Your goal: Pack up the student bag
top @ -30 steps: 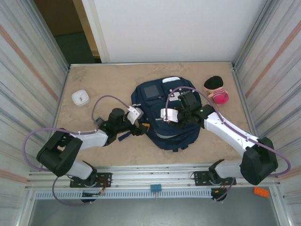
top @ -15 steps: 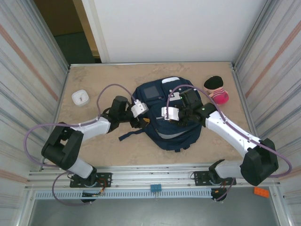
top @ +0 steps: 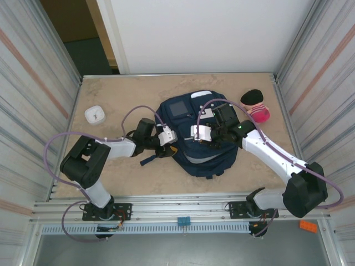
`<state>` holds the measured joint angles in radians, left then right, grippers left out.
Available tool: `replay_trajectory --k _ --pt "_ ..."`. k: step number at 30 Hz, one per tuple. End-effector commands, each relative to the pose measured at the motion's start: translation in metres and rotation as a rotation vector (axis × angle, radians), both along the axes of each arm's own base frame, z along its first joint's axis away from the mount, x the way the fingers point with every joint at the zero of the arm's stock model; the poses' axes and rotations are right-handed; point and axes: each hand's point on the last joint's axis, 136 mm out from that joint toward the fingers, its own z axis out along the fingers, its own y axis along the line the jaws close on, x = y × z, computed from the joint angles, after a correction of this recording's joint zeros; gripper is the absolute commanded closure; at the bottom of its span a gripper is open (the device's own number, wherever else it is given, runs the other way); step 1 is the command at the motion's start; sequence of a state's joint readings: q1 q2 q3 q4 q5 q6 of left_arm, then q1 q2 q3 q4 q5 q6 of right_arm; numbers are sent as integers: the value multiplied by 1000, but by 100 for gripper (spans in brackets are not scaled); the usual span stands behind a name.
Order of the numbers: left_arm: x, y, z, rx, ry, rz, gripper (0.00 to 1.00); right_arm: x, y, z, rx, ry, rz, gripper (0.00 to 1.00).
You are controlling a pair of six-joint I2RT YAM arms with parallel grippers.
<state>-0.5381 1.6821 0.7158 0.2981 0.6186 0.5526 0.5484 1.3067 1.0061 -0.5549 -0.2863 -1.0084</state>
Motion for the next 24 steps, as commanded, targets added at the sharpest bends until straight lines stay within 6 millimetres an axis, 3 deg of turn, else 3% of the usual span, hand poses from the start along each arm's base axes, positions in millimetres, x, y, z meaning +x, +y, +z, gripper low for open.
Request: replay_trajectory --k 1,3,8,12,13,15,17,24 --pt "-8 -13 8 -82 -42 -86 56 5 6 18 32 -36 29 100" --pt "-13 -14 12 -123 -54 -105 62 5 5 18 32 -35 27 100" --pt "-23 -11 17 -149 -55 -112 91 6 3 18 32 -34 18 100" --pt "-28 -11 19 -162 -31 -110 98 7 3 19 41 -33 13 100" --pt "-27 -10 18 -165 -20 -92 93 6 3 18 42 -31 14 100" --pt "-23 -9 16 -167 -3 -51 70 5 3 17 41 -28 13 100" --pt "-17 -8 16 -182 9 -2 54 5 3 18 42 -30 14 100" --pt "0 -9 14 -202 6 79 45 4 4 19 46 -25 19 100"
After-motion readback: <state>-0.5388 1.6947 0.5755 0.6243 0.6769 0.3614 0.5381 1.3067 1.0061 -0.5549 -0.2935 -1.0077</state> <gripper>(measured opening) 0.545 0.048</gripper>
